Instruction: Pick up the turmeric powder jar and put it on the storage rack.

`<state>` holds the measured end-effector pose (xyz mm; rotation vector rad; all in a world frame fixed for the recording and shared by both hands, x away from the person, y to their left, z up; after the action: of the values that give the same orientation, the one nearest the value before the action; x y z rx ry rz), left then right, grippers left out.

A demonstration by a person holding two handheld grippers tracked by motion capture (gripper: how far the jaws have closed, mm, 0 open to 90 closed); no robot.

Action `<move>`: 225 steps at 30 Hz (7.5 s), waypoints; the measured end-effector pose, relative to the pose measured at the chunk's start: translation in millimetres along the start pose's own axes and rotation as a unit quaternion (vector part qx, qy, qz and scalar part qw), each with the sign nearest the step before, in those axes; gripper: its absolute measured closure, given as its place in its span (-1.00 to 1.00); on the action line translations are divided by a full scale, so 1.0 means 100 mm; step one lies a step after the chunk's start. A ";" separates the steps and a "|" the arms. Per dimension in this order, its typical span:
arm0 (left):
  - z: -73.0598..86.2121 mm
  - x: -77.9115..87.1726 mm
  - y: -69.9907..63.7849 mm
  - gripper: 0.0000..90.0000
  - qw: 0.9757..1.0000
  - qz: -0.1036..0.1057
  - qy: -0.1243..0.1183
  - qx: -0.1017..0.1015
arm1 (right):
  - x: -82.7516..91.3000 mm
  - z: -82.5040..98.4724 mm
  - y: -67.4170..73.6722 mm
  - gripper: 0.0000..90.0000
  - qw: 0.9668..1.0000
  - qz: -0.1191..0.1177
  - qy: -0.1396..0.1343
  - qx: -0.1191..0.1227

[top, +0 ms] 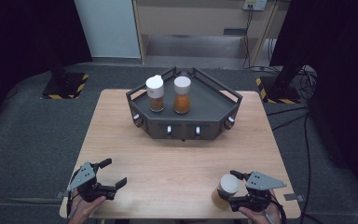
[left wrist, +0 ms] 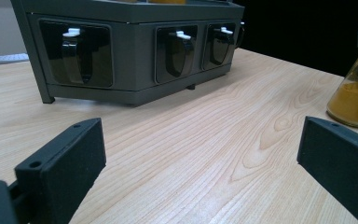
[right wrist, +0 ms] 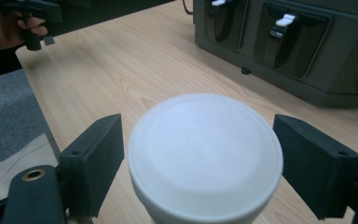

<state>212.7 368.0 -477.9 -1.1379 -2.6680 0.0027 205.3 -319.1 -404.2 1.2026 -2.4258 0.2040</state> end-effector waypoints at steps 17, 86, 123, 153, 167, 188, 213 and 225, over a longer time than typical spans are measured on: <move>0.00 0.00 0.00 -1.00 1.000 0.001 0.001 0.000 | 0.00 0.04 0.04 -0.26 1.000 0.009 -0.004 0.009; 0.00 -0.01 0.01 -1.00 1.000 0.001 0.003 0.003 | -0.21 -1.68 -0.39 -0.26 0.999 0.046 0.014 -0.001; 0.00 -0.01 0.01 -1.00 1.000 -0.001 0.006 0.003 | -0.89 -2.38 -0.92 -0.26 0.991 0.130 0.008 -0.032; 0.01 -0.02 0.03 -1.00 1.000 0.000 0.009 0.007 | -1.46 -2.34 -1.29 -0.26 0.985 0.161 0.022 -0.063; 0.01 -0.02 0.04 -1.00 1.000 0.001 0.008 0.006 | -1.58 -2.32 -1.30 -0.26 0.985 0.157 0.027 -0.066; 0.01 -0.02 0.03 -1.00 1.000 0.003 0.009 0.003 | -1.49 -2.22 -1.27 -0.71 0.987 0.146 -0.008 -0.070; 0.01 -0.05 0.05 -1.00 1.000 -0.007 0.001 0.012 | -0.70 -1.90 -0.98 -0.85 0.992 0.094 -0.084 -0.027; 0.00 -0.10 0.07 -1.00 1.000 -0.001 0.010 0.012 | -0.33 -1.58 -0.78 -0.84 0.993 0.081 -0.090 -0.012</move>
<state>224.2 365.3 -481.0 -1.1219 -2.6449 0.0241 332.8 -293.9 -280.7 1.0553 -2.6760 0.1185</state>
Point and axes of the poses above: each handheld gripper's, and its own axes: x roughly backward along the jaws, z roughly out of its underside, y roughly to its left, the point moved 2 cm from there along -x, roughly forward along the jaws
